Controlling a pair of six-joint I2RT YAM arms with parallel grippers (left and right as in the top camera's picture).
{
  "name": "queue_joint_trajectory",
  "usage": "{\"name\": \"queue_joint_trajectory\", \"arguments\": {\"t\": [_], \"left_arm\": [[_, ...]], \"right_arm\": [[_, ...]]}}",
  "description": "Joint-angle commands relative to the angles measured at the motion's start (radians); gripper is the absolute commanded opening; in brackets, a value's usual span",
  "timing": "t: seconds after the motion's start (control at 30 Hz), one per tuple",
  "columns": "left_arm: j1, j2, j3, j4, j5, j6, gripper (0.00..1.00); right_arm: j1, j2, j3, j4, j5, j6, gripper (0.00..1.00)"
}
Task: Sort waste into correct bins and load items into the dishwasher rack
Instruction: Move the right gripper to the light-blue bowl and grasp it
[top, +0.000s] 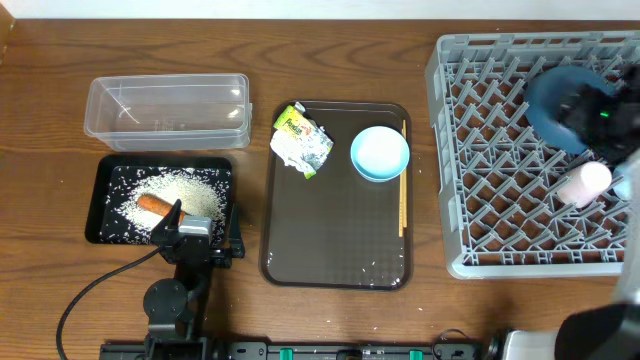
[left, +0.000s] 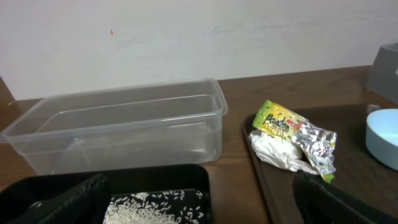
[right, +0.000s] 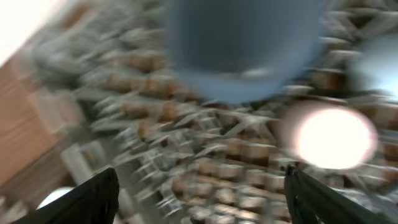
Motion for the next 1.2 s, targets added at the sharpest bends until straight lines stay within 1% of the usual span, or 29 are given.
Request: {"name": "queue_joint_trajectory", "arguments": {"t": [0.0, 0.17, 0.23, 0.37, 0.47, 0.53, 0.6, 0.9, 1.17], "left_arm": [[0.005, -0.007, -0.016, -0.035, 0.011, 0.009, 0.96], [0.005, -0.007, -0.016, -0.035, 0.011, 0.009, 0.96], [0.005, -0.007, -0.016, -0.035, 0.011, 0.009, 0.96], [0.005, -0.007, -0.016, -0.035, 0.011, 0.009, 0.96], [0.005, -0.007, -0.016, -0.035, 0.011, 0.009, 0.96], [0.005, -0.007, -0.016, -0.035, 0.011, 0.009, 0.96], [0.005, -0.007, -0.016, -0.035, 0.011, 0.009, 0.96], [0.005, -0.007, -0.016, -0.035, 0.011, 0.009, 0.96], [0.005, -0.007, -0.016, -0.035, 0.011, 0.009, 0.96]], "right_arm": [[0.140, -0.033, -0.001, 0.017, -0.079, -0.074, 0.82], [0.365, 0.005, -0.004, 0.082, -0.068, -0.187, 0.81], [0.454, 0.039, -0.004, 0.104, -0.033, -0.188, 0.75], [0.593, 0.129, -0.004, 0.134, 0.016, -0.187, 0.60], [0.679, 0.220, -0.004, 0.150, 0.056, -0.172, 0.54], [0.721, 0.272, -0.004, 0.159, 0.092, -0.133, 0.49], [0.755, 0.313, -0.004, 0.176, 0.098, -0.124, 0.45], [0.857, 0.418, -0.004, 0.206, 0.130, -0.072, 0.46], [0.892, 0.507, -0.004, 0.202, 0.133, -0.036, 0.42]]}}
